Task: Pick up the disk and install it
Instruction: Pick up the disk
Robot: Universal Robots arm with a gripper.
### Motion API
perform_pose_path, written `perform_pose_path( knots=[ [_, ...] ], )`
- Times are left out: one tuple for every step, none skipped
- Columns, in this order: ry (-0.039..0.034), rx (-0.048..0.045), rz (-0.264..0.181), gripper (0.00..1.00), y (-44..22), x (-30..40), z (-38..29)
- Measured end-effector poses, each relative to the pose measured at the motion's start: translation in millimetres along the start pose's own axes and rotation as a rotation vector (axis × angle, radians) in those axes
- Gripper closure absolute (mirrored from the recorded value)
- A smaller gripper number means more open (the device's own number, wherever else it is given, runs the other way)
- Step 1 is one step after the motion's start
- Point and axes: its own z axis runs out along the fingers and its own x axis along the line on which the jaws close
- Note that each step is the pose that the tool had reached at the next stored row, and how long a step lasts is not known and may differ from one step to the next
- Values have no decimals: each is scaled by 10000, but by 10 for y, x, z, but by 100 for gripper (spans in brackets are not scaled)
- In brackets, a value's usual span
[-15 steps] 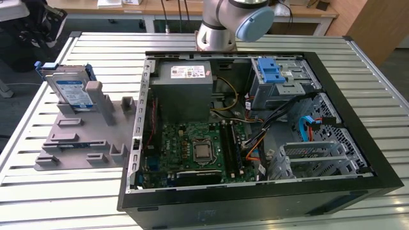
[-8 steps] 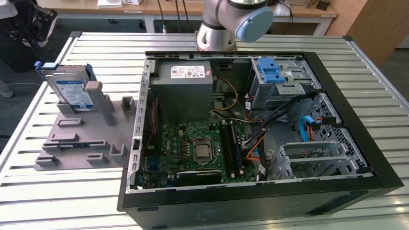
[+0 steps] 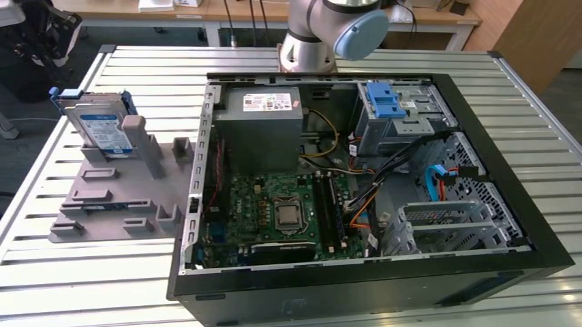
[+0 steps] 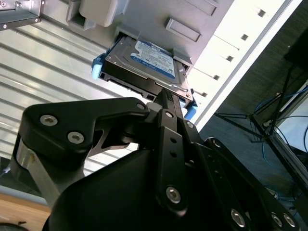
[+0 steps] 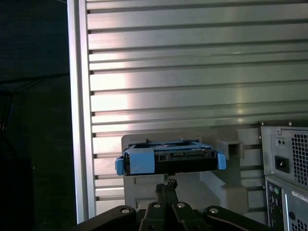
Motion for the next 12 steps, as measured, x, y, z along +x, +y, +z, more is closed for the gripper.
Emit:
perform_pose_path(
  knots=[
    [1,0,-13,89,0,0,0],
    [2,-1,-28,89,0,0,0],
    [2,0,-43,89,0,0,0],
    [3,0,-64,89,0,0,0],
    [4,-1,-89,89,0,0,0],
    [5,-1,-123,89,0,0,0],
    [8,-2,-174,89,0,0,0],
    [11,-2,-239,89,0,0,0],
    [14,-3,-323,89,0,0,0],
    [18,-4,-420,89,0,0,0],
    [23,-5,-523,89,0,0,0],
    [27,-6,-631,89,0,0,0]
  ],
)
